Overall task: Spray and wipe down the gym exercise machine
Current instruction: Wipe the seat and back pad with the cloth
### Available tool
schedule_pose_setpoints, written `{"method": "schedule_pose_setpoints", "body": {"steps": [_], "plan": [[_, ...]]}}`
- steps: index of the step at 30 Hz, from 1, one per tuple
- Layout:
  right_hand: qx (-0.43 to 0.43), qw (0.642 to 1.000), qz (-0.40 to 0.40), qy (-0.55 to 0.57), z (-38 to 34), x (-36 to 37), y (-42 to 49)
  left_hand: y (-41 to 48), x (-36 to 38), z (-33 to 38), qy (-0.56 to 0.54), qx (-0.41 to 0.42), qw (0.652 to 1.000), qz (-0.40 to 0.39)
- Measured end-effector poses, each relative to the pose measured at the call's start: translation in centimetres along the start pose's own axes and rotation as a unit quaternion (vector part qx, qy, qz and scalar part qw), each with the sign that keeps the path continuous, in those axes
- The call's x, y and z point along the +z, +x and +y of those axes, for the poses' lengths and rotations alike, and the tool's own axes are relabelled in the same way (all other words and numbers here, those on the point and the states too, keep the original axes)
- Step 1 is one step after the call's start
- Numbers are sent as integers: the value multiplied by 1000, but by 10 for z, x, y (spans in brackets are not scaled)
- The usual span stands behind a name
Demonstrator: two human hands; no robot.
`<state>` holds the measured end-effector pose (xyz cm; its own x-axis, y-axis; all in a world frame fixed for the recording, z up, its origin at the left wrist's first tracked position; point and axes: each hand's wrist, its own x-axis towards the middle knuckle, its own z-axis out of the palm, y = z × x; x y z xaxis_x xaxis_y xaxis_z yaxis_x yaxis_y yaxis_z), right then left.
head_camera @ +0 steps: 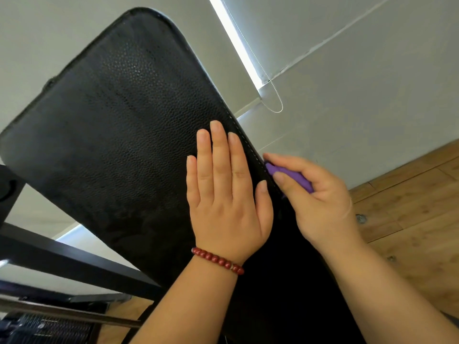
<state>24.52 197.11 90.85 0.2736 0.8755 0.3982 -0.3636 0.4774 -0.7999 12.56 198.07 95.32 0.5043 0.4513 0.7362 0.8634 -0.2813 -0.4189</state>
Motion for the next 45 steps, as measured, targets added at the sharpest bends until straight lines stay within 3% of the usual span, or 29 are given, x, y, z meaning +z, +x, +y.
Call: {"method": "schedule_pose_setpoints", "body": {"steps": [4,10,17,33,40,45], "plan": [[-49,999,-18,-4,-11,11,21,0,-1,1,-15,-4,1000,3],[-4,1000,-11,-5,11,-9,-13,-4,0,-2,-35,8,999,11],[-53,998,-16,-12,7,-2,3,-7,1,3,-29,-1,1000,0],[114,993,24,17,33,-22,-19,-24,10,24,1,-29,999,-16],[151,986,-13,72,26,-6,23,-24,11,26,9,-32,999,-22],[200,978,-14,56,40,-24,1,-26,11,25,12,-24,999,-22]]}}
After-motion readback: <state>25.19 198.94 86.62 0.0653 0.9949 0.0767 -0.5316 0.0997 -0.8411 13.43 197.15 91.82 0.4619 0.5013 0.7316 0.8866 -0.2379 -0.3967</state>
